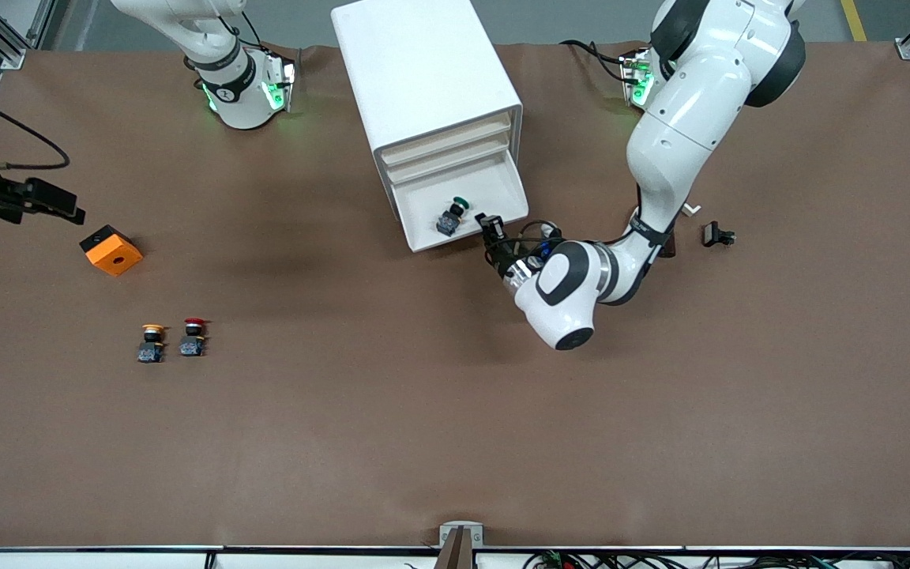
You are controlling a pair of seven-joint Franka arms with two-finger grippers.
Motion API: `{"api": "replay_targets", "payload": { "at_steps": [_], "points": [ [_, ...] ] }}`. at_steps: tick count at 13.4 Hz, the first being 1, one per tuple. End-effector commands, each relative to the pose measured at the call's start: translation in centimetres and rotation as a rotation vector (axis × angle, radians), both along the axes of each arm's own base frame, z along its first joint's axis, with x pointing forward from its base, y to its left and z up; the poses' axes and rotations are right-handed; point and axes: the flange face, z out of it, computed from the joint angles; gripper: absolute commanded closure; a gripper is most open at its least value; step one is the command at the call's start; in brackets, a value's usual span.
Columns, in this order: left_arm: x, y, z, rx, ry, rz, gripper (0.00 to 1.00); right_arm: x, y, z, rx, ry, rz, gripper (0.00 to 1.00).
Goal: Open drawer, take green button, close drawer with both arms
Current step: 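Pull the drawer fully open while the right gripper reaches toward it, then release the drawer with the left gripper while the right gripper enters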
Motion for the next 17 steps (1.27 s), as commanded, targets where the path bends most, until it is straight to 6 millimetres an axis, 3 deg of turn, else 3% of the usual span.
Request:
{"api": "replay_targets", "payload": {
  "at_steps": [1, 2, 3, 5, 11, 14, 17],
  "points": [
    [2.8, 0.1, 0.7, -0.011, -0.064, 0.084, 0.76, 1.1, 0.0, -0.4, 0.001, 0.013, 0.005, 0.00],
    [3.4, 0.6, 0.9, -0.014, -0.071, 0.095, 0.27, 1.1, 0.3, -0.4, -0.013, 0.013, 0.012, 0.00],
    [3.7, 0.7, 1.2, -0.015, -0.078, 0.096, 0.00, 1.3, 1.7, -0.6, -0.021, 0.013, 0.025, 0.00],
    [4.7, 1.2, 2.3, -0.022, -0.102, 0.105, 0.00, 1.6, 6.0, -0.9, -0.032, 0.010, -0.040, 0.00],
    [10.2, 6.5, 6.7, -0.016, -0.270, 0.072, 0.00, 0.0, 26.0, -4.3, -0.086, 0.006, -0.308, 0.00],
    [13.5, 11.8, 10.5, 0.035, -0.432, 0.067, 0.00, -1.7, 35.4, -7.2, -0.051, -0.025, -0.441, 0.00],
    [16.0, 18.0, 13.3, 0.057, -0.549, 0.068, 0.00, -3.7, 42.6, -10.3, -0.011, -0.072, -0.513, 0.00]
  ]
}}
